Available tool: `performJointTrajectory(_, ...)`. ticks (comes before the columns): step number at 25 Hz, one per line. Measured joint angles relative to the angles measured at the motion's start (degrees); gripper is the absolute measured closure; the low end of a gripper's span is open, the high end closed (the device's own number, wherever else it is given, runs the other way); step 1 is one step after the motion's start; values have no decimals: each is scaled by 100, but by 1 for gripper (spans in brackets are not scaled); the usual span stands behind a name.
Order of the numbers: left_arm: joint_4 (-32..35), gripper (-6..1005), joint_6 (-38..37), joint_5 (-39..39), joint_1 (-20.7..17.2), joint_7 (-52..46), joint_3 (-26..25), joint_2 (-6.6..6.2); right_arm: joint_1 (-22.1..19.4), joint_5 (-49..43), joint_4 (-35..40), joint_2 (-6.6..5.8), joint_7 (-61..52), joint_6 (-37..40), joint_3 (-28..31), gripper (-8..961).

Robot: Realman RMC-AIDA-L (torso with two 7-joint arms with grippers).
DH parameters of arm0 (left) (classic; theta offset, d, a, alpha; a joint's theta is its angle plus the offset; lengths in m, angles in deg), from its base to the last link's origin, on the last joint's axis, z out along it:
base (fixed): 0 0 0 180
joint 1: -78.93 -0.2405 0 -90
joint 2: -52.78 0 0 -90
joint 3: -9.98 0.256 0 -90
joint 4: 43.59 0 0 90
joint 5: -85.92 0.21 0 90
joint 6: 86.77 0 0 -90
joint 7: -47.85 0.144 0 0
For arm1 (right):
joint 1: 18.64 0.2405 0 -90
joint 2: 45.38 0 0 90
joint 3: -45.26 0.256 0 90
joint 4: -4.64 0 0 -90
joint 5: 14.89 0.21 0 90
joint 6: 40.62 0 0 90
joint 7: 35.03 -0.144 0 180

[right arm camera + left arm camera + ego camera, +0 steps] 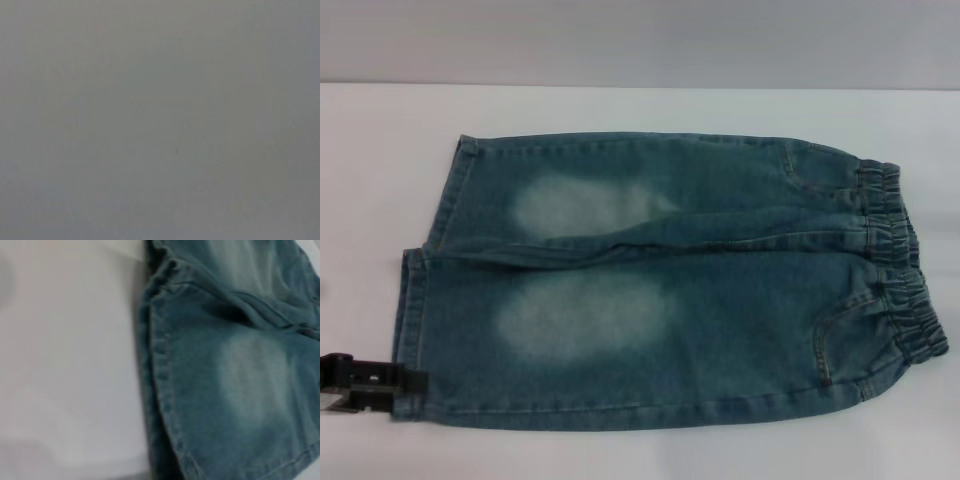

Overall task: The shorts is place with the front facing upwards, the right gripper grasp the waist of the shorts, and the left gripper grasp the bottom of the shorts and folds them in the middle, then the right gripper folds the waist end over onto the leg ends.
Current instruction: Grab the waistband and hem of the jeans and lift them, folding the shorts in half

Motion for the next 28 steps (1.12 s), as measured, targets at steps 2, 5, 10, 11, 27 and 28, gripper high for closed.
performJointTrajectory(2,0,185,-102,-38,37,6,-46,32,5,0,0,0,0,-27,0,440)
performJointTrajectory(5,20,185,-241,-65,145,9,-89,82,16,0,-5,0,0,-43,0,440)
performJointTrajectory(10,42,185,-171,-22,259,5,-57,111,20,7,-17,1,0,-47,1,440)
performJointTrajectory(11,43,185,-124,-16,274,5,-52,108,15,11,-18,2,0,-47,1,440)
performJointTrajectory(27,47,199,-40,315,359,32,25,24,-26,46,-3,9,0,-51,66,441)
performJointTrajectory(28,47,201,-63,316,347,35,26,19,-26,46,-3,9,0,-51,66,441)
